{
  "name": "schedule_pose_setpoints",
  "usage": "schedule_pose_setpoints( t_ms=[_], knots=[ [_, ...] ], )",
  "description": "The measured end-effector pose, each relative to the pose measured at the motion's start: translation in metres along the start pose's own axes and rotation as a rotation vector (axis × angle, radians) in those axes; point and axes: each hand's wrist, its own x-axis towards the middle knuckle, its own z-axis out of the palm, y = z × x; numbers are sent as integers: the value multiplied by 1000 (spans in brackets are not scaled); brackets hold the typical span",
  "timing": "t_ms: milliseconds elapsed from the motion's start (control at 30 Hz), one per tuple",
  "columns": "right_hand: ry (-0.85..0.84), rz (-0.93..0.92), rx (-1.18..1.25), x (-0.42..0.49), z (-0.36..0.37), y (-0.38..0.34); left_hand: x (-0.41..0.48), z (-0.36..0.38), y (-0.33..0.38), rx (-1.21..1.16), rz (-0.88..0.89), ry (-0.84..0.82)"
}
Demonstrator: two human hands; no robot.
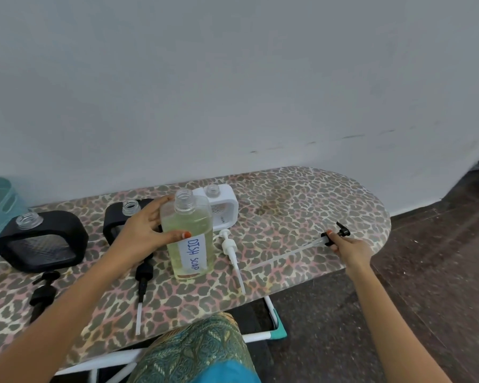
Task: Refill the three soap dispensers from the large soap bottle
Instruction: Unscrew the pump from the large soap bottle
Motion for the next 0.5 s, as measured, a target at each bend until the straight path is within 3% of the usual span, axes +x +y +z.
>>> schedule_pose_setpoints(
  t_ms=[333, 500],
  knots=[
    [4, -82, -282, -3, 11, 1, 2, -3, -3, -13, -14, -9],
    [-9, -142, -300, -10, 6, -3, 1, -2, -1, -19, -15, -18]
  ],
)
